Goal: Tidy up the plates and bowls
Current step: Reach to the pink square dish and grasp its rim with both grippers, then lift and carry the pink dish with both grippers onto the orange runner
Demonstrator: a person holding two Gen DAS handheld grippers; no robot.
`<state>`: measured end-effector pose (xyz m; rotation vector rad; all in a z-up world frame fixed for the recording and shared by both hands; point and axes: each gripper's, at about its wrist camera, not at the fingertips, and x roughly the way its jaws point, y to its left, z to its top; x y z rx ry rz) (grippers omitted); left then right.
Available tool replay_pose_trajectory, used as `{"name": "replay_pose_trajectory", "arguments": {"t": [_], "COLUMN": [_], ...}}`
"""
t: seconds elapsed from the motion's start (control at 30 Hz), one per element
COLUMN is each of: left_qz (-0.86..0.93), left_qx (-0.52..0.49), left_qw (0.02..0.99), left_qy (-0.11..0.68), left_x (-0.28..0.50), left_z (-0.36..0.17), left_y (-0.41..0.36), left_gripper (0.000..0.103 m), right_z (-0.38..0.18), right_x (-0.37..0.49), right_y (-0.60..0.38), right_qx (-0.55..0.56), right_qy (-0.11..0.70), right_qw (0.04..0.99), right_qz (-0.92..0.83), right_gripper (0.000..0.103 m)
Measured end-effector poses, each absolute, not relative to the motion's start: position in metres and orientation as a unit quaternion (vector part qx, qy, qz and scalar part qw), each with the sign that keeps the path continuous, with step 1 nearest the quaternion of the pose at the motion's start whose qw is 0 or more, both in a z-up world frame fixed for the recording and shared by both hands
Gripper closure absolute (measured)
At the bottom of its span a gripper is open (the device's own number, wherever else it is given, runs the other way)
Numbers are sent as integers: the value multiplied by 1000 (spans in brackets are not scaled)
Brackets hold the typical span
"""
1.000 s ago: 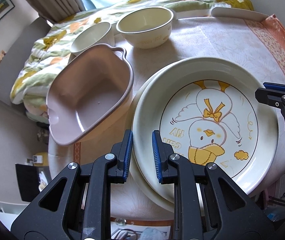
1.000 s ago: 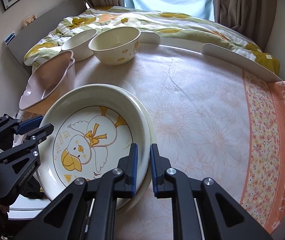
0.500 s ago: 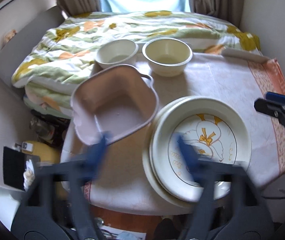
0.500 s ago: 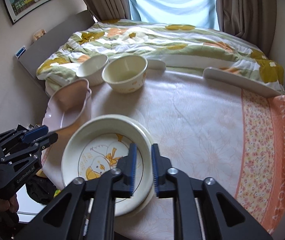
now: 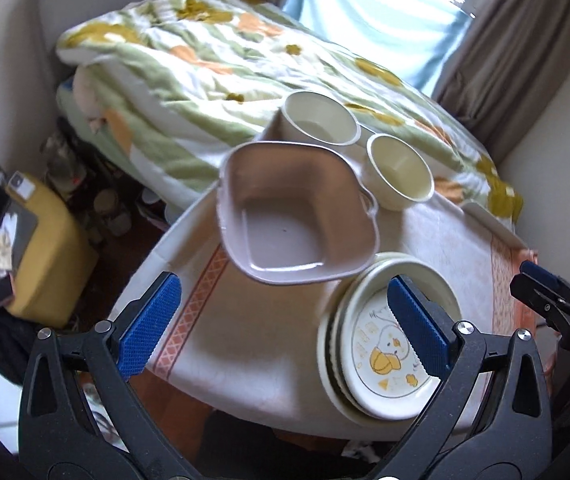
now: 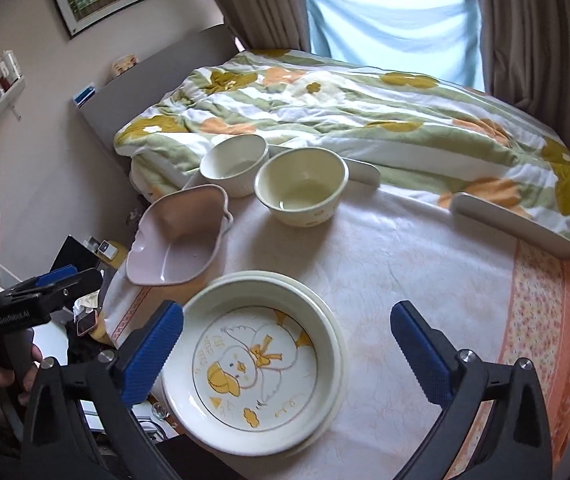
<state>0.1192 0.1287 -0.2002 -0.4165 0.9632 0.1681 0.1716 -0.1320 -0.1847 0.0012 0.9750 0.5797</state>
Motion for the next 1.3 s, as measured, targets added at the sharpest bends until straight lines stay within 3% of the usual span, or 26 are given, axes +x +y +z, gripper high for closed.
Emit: {"name": "replay_pose_trajectory", "arguments": {"t": [0.47,0.57,0.63,0.77,0.9,1.07,1.13,1.3], "left_qz": [52,41,33,25,17,16,14,12], "left_qx": [-248,-226,-220,-207,-186,-187,-187,-180], "left_qw": [824,823,820,814,813,811,811,816], "left_qy": [507,520,527,542,551,555,553,549], "left_x": [181,199,208,221,227,228,228,225], "left_z": [-262,-275,-283,-297,-303,-306,-305,-296], "left_y": [175,175,176,176,175,182,184,184], "left_gripper": [2,8,16,30,42,76,83,83], "right_z": [-240,-261,-275,-286,-293,-290,-289,-281], "right_x": [245,258,265,268,270,267,264,257], "right_y": [-19,-10,-3,7,14,17,18,18], "right_qx": [-24,6,17,15,21,18,15,8], "right_qy": [539,569,587,592,599,590,587,580], "right_qw": [785,767,753,750,747,754,759,766], "right_qz": [305,298,297,294,289,286,281,277], "right_gripper": [0,15,37,49,69,81,85,87]}}
